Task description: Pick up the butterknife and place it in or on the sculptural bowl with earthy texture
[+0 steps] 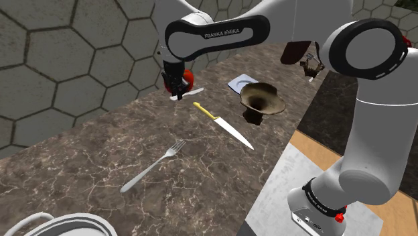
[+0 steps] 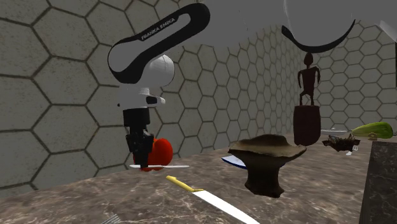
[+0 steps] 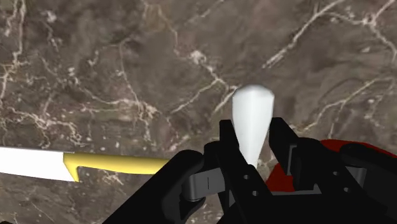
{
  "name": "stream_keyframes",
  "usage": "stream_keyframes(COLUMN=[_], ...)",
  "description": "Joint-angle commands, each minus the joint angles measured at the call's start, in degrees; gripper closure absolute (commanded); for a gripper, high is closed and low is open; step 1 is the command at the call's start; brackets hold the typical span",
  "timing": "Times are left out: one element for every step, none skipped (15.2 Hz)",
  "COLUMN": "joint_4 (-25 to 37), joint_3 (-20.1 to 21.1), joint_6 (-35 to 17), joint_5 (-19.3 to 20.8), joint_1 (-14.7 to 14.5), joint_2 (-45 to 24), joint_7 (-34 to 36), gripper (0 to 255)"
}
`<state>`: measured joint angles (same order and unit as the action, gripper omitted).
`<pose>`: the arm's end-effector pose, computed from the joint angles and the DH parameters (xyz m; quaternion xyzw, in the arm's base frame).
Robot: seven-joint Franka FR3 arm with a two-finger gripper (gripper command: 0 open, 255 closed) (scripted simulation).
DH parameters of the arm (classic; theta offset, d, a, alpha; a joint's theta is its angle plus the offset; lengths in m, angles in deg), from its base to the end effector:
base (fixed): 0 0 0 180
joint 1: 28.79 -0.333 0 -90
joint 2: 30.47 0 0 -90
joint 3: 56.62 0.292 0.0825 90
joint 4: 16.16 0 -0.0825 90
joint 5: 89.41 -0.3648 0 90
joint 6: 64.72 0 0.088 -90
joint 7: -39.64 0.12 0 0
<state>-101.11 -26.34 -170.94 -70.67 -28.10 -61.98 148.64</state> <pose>0.6037 0.2519 0.3532 0.7860 -0.6159 0.0005 0.0536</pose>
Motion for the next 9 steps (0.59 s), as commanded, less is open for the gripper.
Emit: stream_keyframes(joint_4=[1.0, 1.5, 2.0, 2.5, 3.1, 3.6, 4.2, 4.8, 5.4], joint_3=[0.1, 0.2, 0.3, 0.3, 0.4, 0.5, 0.5, 0.6, 0.6], joint_6=[1.2, 1.9, 2.5, 3.2, 3.9, 4.6, 5.2, 5.9, 6.6], joint_5=[-0.2, -0.3, -0.5, -0.6, -0.7, -0.8, -0.9, -1.0, -1.1], joint_1=[-0.1, -0.1, -0.2, -0.2, -0.2, -0.3, -0.3, -0.4, -0.4], joint_2=[0.3, 0.5, 0.7, 0.8, 1.0, 1.2, 1.3, 1.4, 1.5], joint_7=[-0.2, -0.3, -0.4, -0.5, -0.6, -0.7, -0.8, -0.9, -1.0], gripper=[255, 255, 255, 255, 255, 255, 255, 255, 255])
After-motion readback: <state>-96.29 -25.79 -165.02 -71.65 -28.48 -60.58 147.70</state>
